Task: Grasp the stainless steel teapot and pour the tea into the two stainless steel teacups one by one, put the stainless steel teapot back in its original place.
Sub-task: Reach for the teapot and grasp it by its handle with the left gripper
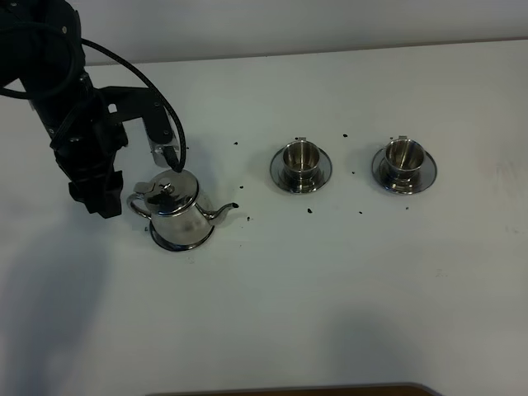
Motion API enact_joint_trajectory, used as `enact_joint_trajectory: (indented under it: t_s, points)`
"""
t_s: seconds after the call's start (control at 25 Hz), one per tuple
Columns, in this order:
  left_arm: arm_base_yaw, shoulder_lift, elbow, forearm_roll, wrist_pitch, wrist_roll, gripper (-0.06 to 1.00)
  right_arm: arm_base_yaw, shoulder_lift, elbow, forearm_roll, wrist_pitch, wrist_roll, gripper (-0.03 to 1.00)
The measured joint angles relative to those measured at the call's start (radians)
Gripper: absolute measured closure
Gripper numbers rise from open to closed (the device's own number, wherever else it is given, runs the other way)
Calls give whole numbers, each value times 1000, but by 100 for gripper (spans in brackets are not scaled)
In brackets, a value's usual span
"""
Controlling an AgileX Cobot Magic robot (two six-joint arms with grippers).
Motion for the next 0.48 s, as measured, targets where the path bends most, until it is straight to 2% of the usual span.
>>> enact_joint_trajectory:
  t_s: [0.2, 0.48]
  points:
    - [0, 2, 0, 6, -10, 22, 37, 0, 0, 0, 0, 0, 0, 58]
    - [0, 2, 0, 8, -72, 99, 47, 0, 0, 0, 0, 0, 0, 58]
